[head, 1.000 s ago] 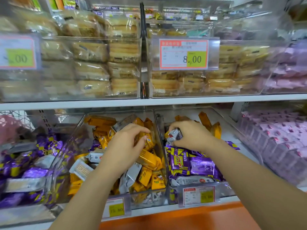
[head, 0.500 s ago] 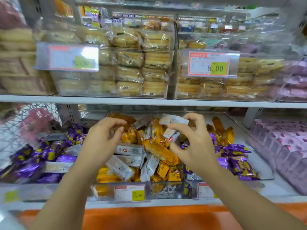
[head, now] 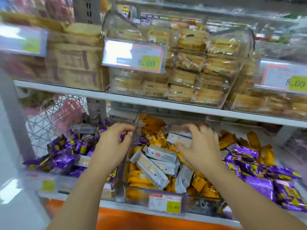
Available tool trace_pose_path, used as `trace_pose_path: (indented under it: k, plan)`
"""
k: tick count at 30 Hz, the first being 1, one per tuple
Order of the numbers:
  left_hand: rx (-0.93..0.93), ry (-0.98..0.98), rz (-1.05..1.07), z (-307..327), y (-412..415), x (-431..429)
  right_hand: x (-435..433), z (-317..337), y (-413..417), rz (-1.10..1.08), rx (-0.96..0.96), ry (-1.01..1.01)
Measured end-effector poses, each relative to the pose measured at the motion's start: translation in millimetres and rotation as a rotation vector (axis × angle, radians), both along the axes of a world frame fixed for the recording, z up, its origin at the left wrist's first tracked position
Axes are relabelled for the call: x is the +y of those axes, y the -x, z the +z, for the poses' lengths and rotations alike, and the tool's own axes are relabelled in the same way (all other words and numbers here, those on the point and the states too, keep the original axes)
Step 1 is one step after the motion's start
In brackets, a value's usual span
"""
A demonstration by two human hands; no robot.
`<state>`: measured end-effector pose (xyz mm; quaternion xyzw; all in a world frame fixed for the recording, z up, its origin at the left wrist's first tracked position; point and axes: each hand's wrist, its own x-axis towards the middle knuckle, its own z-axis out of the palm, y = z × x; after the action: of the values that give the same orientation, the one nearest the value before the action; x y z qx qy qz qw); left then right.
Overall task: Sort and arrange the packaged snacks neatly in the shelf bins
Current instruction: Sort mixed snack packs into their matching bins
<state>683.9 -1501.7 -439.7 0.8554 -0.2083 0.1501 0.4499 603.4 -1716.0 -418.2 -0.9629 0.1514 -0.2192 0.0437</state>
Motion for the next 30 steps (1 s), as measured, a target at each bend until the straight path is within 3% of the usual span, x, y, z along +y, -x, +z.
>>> trace_pose_path:
  k: [6,9,13,21,30]
  plan:
    - [0.048,0.107,0.002,-3,-10,12,46,11,-49,0.373,0.099,-0.103]
    - [0.054,0.125,-0.005,-4,-13,19,53,-2,-96,0.432,0.309,-0.125]
    - [0.043,0.134,0.011,-9,-23,27,46,-21,-138,0.492,0.548,0.000]
    - [0.040,0.116,-0.008,-15,-37,25,40,-35,-170,0.527,0.611,0.196]
    - [0.053,0.091,-0.034,-15,-38,23,40,-38,-168,0.504,0.482,0.176]
